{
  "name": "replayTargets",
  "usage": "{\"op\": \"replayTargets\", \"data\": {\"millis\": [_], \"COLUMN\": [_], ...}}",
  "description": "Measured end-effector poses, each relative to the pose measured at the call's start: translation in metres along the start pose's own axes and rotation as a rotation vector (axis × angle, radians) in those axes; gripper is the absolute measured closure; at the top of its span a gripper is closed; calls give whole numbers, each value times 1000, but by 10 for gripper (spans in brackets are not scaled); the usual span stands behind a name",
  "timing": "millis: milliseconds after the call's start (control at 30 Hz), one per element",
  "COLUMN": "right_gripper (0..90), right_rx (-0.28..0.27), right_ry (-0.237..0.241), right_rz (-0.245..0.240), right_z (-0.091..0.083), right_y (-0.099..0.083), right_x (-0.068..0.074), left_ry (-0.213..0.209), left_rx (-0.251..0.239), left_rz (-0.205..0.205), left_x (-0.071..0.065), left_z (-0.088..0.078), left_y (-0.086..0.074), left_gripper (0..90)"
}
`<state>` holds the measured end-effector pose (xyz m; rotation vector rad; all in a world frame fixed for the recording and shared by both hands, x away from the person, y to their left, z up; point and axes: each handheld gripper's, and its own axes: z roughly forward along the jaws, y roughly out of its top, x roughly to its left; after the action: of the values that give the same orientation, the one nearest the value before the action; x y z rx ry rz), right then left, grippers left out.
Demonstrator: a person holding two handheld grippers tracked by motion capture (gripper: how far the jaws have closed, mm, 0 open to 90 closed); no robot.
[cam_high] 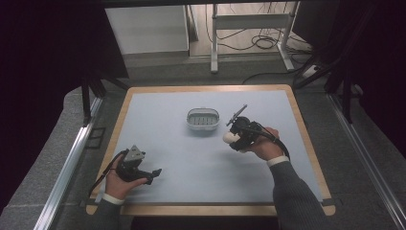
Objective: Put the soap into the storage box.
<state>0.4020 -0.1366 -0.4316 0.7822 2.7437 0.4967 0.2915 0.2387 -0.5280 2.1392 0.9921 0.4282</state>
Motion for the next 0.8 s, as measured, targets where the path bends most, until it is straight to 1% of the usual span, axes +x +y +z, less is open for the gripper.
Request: {"op": "replayTargets", "data": {"millis": [400, 567, 700, 800], "right_gripper": [493, 494, 493, 493], "right_rx": [-19, -21, -24, -31], "right_ry": [2, 1, -15, -4], "right_rz": [-14, -12, -12, -7], "right_z": [-1, 1, 2, 2], "right_y": [12, 15, 19, 24], "right_x": [-6, -9, -13, -16], "left_ry": [1, 0, 0, -3], "left_rx": [0, 1, 7, 5], "left_rz": [0, -1, -1, -2], "left_x": [1, 0, 1, 1], "left_z": [0, 0, 1, 1], "left_y": [0, 0, -1, -1], "left_gripper": [59, 59, 58, 58]}}
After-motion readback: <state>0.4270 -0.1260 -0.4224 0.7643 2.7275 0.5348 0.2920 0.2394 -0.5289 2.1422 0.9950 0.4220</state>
